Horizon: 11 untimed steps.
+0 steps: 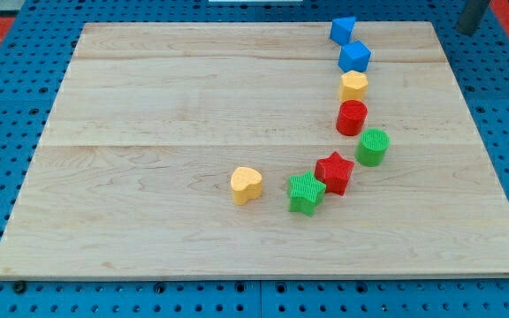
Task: Move your arm towards the yellow hexagon
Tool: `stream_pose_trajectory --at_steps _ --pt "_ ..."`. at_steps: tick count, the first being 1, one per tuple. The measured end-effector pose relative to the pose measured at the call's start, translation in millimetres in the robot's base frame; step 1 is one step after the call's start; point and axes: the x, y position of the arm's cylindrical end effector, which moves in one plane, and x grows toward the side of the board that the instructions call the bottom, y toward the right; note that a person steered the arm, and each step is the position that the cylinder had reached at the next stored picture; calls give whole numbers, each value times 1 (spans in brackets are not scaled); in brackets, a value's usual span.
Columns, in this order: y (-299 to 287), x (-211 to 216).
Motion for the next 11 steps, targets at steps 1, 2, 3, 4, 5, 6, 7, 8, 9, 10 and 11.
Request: stream_pose_trajectory --at_steps 1,2,3,4,5,6,7,8,9,10,11 --pt "1 0" --pt "4 3" --pt "3 4" --pt "2 5" --pt "-11 7" --pt "-19 7" --pt "-26 5" --pt "-93 -8" --pt "-113 -8" --pt "-106 1" --pt "-103 63"
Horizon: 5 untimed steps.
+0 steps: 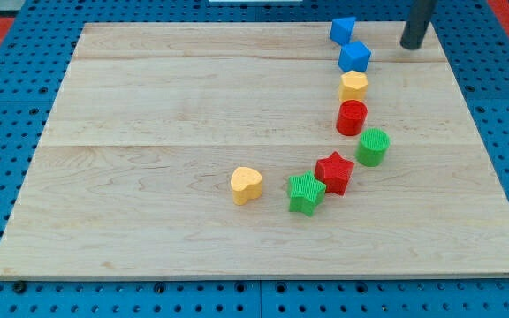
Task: Move your arm towards the yellow hexagon
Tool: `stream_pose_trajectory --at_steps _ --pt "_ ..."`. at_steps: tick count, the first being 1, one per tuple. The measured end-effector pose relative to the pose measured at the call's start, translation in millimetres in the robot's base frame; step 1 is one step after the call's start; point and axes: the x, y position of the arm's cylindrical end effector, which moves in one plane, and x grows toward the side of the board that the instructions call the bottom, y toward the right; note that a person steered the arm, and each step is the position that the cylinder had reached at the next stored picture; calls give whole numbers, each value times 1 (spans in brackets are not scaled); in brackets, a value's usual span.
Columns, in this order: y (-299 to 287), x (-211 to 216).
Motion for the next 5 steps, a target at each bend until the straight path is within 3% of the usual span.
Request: stream_pose_trajectory --at_steps 1,5 --pt "-1 48" --pt "-54 79"
